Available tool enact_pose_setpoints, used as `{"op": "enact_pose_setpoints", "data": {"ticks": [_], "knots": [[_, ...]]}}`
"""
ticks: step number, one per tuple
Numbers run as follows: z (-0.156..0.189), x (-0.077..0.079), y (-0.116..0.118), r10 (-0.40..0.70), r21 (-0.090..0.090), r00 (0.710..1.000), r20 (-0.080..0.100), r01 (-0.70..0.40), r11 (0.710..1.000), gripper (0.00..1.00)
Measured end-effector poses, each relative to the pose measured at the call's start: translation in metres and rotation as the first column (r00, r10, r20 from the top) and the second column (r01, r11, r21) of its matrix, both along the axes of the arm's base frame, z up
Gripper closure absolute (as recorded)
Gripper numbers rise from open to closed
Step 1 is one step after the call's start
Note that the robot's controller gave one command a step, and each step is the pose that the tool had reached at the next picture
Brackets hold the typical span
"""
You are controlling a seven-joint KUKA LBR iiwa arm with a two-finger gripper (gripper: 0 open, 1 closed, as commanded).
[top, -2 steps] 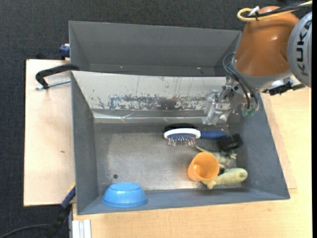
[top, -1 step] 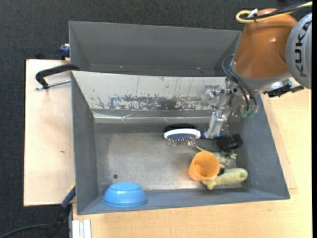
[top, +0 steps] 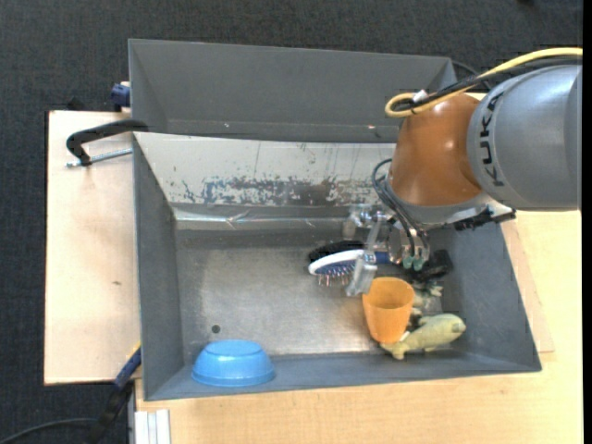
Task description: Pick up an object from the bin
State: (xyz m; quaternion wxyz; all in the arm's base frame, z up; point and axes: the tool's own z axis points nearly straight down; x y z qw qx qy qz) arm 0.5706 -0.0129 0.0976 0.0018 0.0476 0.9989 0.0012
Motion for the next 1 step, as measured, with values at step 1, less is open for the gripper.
{"op": "enact_pose_setpoints", "data": {"ticks": [1], "knots": [[0.0, 0.0011, -0.0013, -0.001, -0.002, 1.0, 0.003, 0.001, 1.0, 1.0]]}}
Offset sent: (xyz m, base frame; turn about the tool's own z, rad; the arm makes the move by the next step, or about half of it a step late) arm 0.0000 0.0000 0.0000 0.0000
